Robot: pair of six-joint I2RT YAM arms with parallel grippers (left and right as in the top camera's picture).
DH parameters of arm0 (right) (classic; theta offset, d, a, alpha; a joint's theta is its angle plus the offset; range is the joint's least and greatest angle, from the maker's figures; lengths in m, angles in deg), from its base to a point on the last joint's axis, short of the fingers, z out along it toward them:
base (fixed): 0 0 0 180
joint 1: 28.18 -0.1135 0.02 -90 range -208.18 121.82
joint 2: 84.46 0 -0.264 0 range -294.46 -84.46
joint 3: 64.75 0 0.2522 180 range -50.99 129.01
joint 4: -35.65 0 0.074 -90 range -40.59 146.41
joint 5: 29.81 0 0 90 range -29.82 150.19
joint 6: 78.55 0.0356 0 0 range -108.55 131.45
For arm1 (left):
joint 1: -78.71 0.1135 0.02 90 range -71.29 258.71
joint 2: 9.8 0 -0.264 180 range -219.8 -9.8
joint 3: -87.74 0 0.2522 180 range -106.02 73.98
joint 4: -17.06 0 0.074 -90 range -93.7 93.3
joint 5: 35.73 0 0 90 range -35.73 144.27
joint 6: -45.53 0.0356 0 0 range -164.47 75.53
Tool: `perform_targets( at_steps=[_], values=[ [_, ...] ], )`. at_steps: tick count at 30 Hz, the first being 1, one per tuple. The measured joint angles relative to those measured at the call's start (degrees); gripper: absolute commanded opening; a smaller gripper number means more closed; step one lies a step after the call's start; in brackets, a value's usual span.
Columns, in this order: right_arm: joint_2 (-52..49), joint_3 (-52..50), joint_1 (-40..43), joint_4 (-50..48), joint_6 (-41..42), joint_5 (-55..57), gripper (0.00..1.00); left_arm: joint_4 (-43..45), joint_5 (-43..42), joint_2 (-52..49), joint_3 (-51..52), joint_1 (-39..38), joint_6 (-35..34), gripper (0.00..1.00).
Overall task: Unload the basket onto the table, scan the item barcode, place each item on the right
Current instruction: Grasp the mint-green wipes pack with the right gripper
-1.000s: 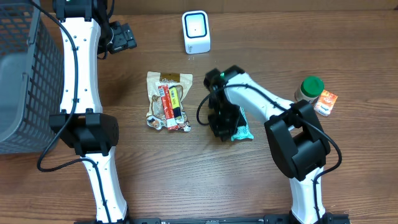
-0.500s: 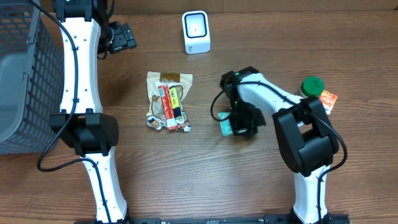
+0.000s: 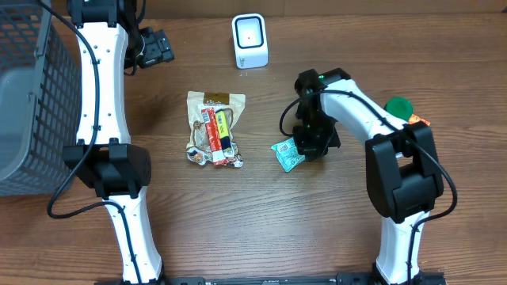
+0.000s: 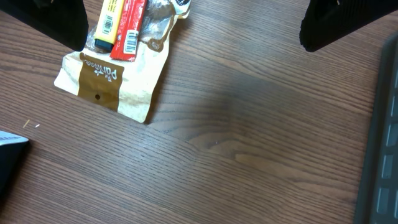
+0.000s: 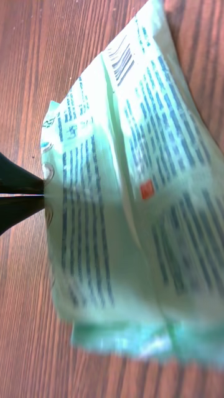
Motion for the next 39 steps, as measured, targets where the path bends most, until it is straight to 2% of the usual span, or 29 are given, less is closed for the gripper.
perform_targets(
  at_steps=[8, 12, 19, 21, 22, 23, 25, 26, 33, 39],
  values=[
    [0.1, 0.0, 0.4, -2.5, -0.3, -1.4, 0.04, 0.0, 0.0, 0.0, 0.0, 0.0, 0.0, 1.0],
    [0.2, 1.3, 0.6, -3.9, -0.4, -3.5, 0.11, 0.0, 0.0, 0.0, 0.0, 0.0, 0.0, 1.0],
    [1.1, 3.4, 2.7, -1.8, -0.5, -4.7, 0.13, 0.0, 0.0, 0.0, 0.0, 0.0, 0.0, 1.0],
    [1.2, 3.4, 3.1, -2.7, -0.3, -4.2, 0.25, 0.0, 0.0, 0.0, 0.0, 0.0, 0.0, 1.0],
    [1.2, 3.4, 3.4, -3.7, -0.3, -4.0, 0.37, 0.0, 0.0, 0.0, 0.0, 0.0, 0.0, 1.0],
    [1.2, 3.4, 3.6, -4.8, -0.1, -3.7, 0.45, 0.0, 0.0, 0.0, 0.0, 0.0, 0.0, 1.0],
    [1.2, 3.4, 4.5, -7.7, -0.2, -3.7, 0.57, 0.0, 0.0, 0.0, 0.0, 0.0, 0.0, 1.0],
    [1.2, 3.4, 5.1, -8.9, 0.0, -3.7, 0.6, 0.0, 0.0, 0.0, 0.0, 0.0, 0.0, 1.0],
    [1.2, 3.4, 11.0, -10.1, -1.1, -5.0, 0.62, 0.0, 0.0, 0.0, 0.0, 0.0, 0.0, 1.0],
    [1.2, 3.3, 10.9, -10.3, -2.6, -6.3, 0.6, 0.0, 0.0, 0.0, 0.0, 0.0, 0.0, 1.0]
  ],
)
